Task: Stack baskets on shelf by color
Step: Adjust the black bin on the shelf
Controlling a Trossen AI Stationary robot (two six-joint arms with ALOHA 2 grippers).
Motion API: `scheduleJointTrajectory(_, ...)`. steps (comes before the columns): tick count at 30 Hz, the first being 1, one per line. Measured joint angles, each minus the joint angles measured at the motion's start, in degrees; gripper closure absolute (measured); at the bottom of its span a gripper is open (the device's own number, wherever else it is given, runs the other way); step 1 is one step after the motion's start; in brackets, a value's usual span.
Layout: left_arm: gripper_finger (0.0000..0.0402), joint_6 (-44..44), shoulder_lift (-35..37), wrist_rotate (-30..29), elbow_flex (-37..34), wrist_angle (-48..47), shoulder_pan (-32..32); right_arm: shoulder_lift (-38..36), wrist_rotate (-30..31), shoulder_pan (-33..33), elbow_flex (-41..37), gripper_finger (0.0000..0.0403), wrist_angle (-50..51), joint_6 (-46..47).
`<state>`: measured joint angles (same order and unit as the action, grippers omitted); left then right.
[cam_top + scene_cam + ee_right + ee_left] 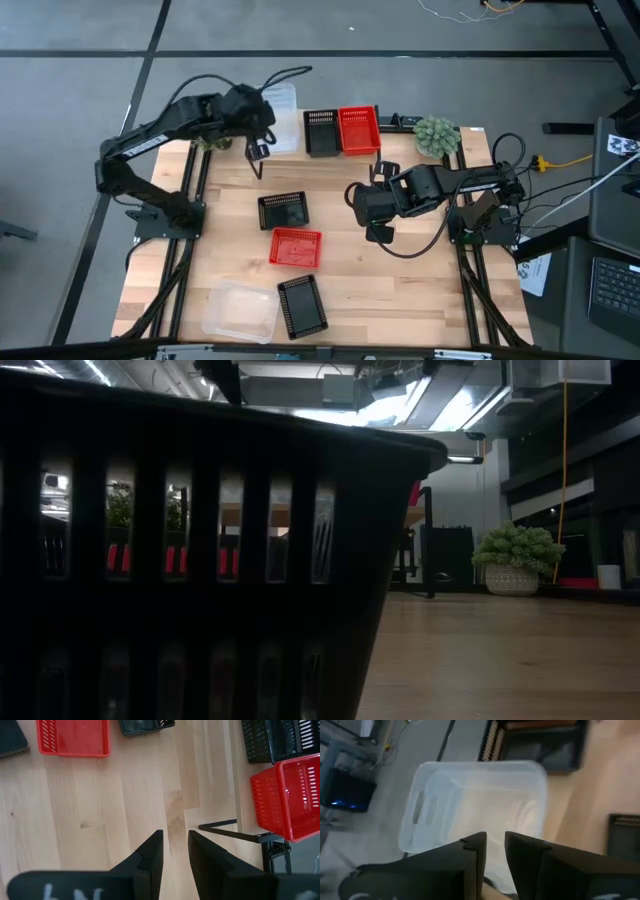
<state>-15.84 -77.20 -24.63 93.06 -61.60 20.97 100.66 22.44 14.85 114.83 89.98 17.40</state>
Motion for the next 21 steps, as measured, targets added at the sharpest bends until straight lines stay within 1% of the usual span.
scheduleJointTrajectory(3, 0.0339, 5.39, 2.41, 2.10, -0.04, -1.99, -3.03, 0.00, 0.03, 0.00, 0.00, 0.0313, -1.09, -1.20)
scheduleJointTrajectory(7, 0.0339, 11.46, 4.92, 8.70, -0.02, -6.26, -6.65, 0.08, 1.42, -0.39, 0.00, 0.0313, -5.78, -2.40)
scheduleJointTrajectory(9, 0.0339, 12.52, 5.45, 11.75, -0.02, -8.35, -8.49, 0.46, 1.67, -0.53, 0.02, 0.0313, -8.50, -3.10)
scheduleJointTrajectory(11, 0.0339, 11.23, 6.52, 14.84, -1.14, -10.22, -10.78, 1.42, 1.67, -0.74, 0.02, 0.0313, -11.42, -5.09)
scheduleJointTrajectory(14, 0.0339, 10.38, 8.87, 18.03, -5.56, -7.83, -14.65, 3.83, 1.64, -1.10, 0.02, 0.0313, -16.49, -9.93)
scheduleJointTrajectory(16, 0.0339, 11.18, 11.16, 18.19, -10.26, -6.01, -16.89, 6.11, 1.49, -1.84, 0.02, 0.0313, -19.40, -12.20)
scheduleJointTrajectory(19, 0.0339, 14.68, 15.12, 17.91, -17.40, 1.25, -20.03, 9.39, 1.62, -3.88, 0.02, 0.0313, -19.58, -13.45)
scheduleJointTrajectory(21, 0.0340, 17.78, 17.73, 17.87, -21.81, 3.83, -21.74, 11.48, 2.43, -5.69, 0.02, 0.0313, -18.92, -13.43)
